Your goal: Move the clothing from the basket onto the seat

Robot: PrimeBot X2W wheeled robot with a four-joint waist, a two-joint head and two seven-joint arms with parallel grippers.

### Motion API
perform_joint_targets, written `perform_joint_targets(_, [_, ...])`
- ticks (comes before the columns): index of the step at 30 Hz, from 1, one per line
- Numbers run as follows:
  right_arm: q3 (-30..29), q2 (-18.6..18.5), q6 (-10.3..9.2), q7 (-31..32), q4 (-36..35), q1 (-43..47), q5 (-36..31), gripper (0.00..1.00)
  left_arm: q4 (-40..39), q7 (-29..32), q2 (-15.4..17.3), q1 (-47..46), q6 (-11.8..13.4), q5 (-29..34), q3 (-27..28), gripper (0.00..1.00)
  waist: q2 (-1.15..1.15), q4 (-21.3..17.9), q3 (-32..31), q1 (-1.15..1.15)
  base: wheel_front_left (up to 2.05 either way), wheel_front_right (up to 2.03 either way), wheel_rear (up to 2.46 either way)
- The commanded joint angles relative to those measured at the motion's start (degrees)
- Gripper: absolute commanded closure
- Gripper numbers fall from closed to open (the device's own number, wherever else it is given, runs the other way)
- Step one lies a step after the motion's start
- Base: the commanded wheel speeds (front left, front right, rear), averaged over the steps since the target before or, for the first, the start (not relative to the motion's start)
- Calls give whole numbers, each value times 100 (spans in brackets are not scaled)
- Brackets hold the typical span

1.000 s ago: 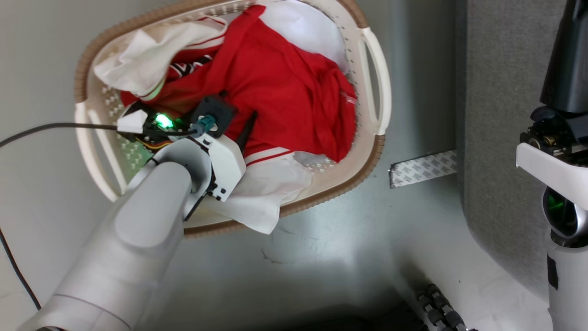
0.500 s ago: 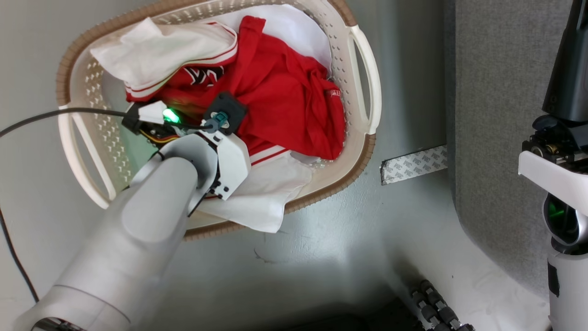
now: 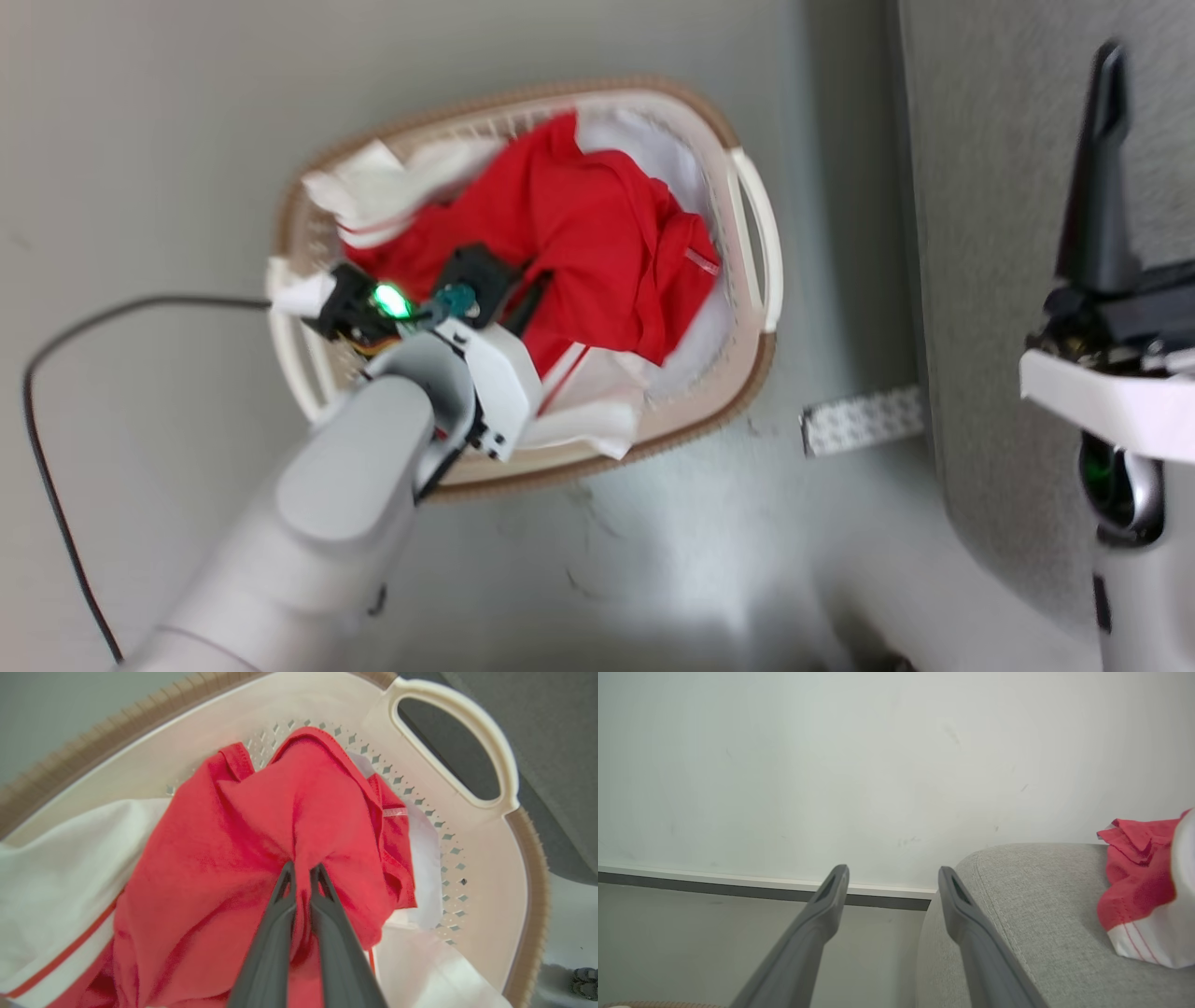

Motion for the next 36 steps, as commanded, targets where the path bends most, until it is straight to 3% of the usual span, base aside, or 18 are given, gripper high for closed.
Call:
perform_joint_targets(1, [-5,-14,-13,3,105,199,-79,0,-91,-127,-65,235,-12,-226,20,100,0,321,-735,0,0,0,0])
perform_joint_targets(14, [-100,-15,-13,3,748,1321,-218,0,-866,-202,-158,1286,40,-1203,128,100,0,678,-2818,0,0,0,0])
perform_joint_targets(18, [-151,-14,-13,4,949,1773,-232,0,-1349,-69,-132,1627,211,-1380,162,100,0,757,-3492,0,0,0,0])
perform_joint_targets(36, [119,-15,-13,3,1530,2906,-320,0,-2878,553,47,2257,911,-1698,340,100,0,803,-5183,0,0,0,0])
